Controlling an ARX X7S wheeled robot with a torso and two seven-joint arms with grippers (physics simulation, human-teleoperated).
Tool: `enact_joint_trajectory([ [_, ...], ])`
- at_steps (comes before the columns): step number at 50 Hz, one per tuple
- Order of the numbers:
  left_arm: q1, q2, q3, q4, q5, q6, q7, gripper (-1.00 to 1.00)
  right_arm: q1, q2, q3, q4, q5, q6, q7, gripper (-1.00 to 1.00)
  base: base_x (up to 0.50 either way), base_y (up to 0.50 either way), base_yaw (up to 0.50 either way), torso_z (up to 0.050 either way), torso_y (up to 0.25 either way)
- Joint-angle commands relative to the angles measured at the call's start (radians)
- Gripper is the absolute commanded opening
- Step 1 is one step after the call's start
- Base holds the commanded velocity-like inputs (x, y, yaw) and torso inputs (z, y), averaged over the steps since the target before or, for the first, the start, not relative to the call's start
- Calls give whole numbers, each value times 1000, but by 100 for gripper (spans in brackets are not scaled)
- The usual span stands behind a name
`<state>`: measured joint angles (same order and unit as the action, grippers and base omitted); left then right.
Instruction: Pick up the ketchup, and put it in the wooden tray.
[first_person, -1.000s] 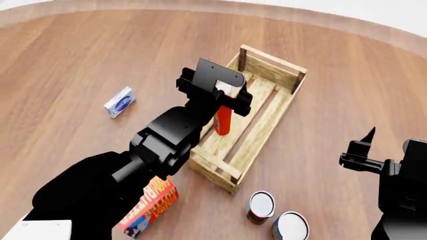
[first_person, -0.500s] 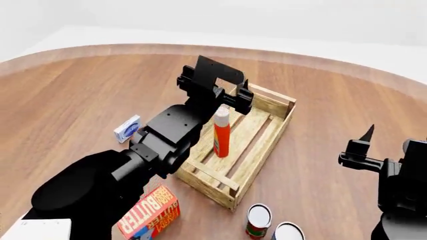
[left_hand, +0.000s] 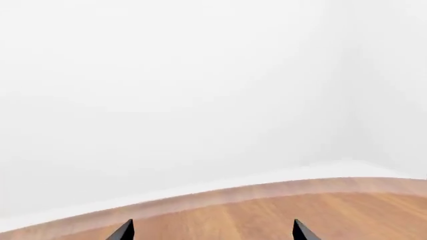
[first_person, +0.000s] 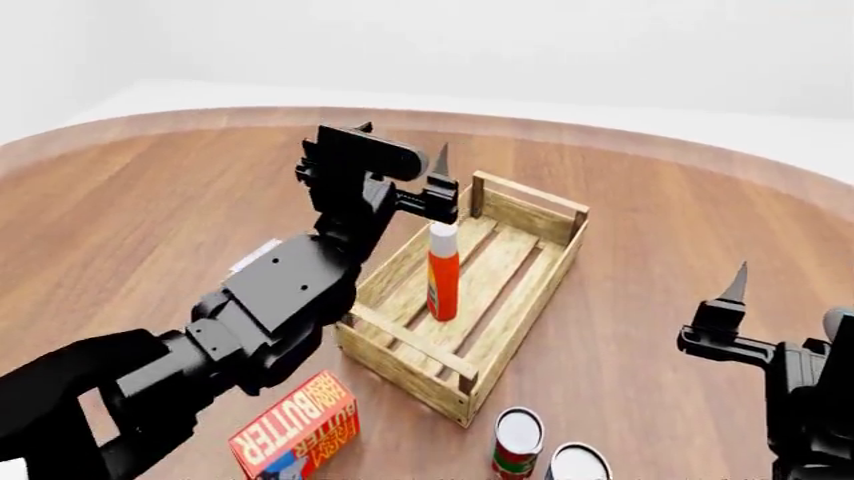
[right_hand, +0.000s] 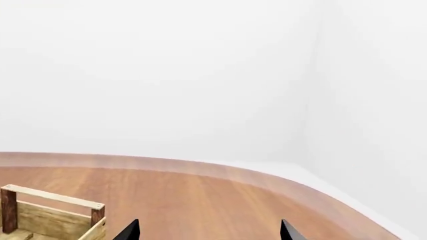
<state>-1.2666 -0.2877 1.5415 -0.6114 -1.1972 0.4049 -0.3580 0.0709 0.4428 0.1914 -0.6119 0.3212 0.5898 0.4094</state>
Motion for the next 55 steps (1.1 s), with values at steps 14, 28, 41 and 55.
enact_joint_trajectory([
  [14, 223, -542, 23, 775, 145, 177, -482, 100, -146, -3, -9, -148, -9, -89, -19, 100, 0, 0, 0, -9, 32],
  [28, 376, -679, -5, 858, 201, 321, -663, 100, -234, -8, -71, -203, -37, -141, -38, 100, 0, 0, 0, 0, 0],
  [41, 425, -703, -18, 846, 205, 361, -696, 100, -245, -41, -89, -147, -32, -196, -42, 100, 0, 0, 0, 0, 0],
  [55, 446, -733, -30, 875, 227, 369, -732, 100, -232, -46, -119, -125, -40, -213, -48, 100, 0, 0, 0, 0, 0],
])
